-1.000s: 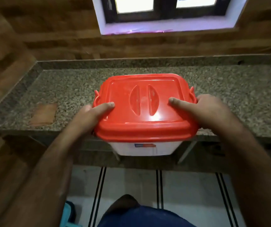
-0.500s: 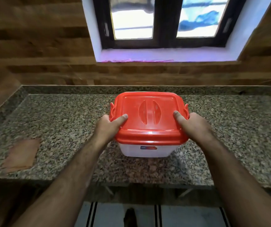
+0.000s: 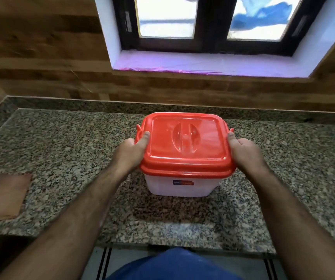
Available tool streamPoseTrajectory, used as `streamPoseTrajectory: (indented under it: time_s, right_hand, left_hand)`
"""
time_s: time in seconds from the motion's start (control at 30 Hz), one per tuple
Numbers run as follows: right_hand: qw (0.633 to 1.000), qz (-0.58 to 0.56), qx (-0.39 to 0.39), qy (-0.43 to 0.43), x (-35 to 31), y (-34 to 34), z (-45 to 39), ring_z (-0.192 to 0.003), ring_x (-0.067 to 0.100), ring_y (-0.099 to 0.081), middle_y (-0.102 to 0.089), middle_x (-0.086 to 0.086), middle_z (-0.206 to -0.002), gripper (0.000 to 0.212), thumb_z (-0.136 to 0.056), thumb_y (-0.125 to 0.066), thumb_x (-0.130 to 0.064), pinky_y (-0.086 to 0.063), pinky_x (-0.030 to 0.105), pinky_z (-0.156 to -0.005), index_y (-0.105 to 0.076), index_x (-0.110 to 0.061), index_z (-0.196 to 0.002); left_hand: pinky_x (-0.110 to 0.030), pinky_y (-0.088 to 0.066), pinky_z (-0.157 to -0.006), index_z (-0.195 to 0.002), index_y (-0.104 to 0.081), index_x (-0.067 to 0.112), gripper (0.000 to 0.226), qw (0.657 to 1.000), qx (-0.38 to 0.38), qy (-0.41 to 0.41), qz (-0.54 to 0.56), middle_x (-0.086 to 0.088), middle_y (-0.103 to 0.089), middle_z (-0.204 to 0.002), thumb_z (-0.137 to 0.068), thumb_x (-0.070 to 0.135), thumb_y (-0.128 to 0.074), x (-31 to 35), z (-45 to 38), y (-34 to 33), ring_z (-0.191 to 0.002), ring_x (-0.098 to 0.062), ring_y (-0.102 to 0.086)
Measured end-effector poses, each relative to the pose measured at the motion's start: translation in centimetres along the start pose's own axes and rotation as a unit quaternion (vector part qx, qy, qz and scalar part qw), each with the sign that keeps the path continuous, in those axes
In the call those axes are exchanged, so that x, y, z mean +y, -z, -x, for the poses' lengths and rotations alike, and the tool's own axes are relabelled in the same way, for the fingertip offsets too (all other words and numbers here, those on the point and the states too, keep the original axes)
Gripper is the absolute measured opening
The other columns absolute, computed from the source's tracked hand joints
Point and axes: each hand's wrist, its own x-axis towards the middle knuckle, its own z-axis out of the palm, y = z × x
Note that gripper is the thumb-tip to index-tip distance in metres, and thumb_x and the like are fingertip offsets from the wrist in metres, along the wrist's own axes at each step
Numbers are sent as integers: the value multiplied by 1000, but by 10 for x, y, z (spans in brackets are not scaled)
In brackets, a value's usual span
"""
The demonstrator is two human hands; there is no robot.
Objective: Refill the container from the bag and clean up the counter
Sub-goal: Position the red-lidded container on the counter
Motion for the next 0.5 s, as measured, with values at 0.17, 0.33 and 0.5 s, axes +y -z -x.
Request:
streamPoseTrajectory:
  time_s: [0.17,0.33,0.5]
  right_hand:
    - [999,-25,7,36,12,0,-6,-64,23,-62,-71,8,-76,66,-111,-42,-59,-43,29,-56,-70,-7,-82]
    - [997,-40,31,52,23,-3,-11,-52,23,-57,-65,8,-61,64,-113,-46,-45,-41,27,-50,-67,-5,-69]
    - [925,-337,-84,-151,51,-15,-23,-75,30,-67,-72,18,-85,53,-113,-48,-43,-62,49,-77,-73,1,-102]
  left_hand:
    - [-52,-66,-79,-81,-78,6,80,998,42,-20,-36,-13,-81,-78,-108,70,-38,0,-1,3,-78,-40,-79]
    - [-41,-58,-67,-74,-71,8,71,988,94,-61,-109,-9,-71,-68,-117,52,-36,-2,-3,0,-63,-30,-68]
    - [-30,-47,-52,-82,-69,7,52,989,65,43,127,-6,-63,-65,-118,36,-45,-21,-4,-2,-52,-21,-58]
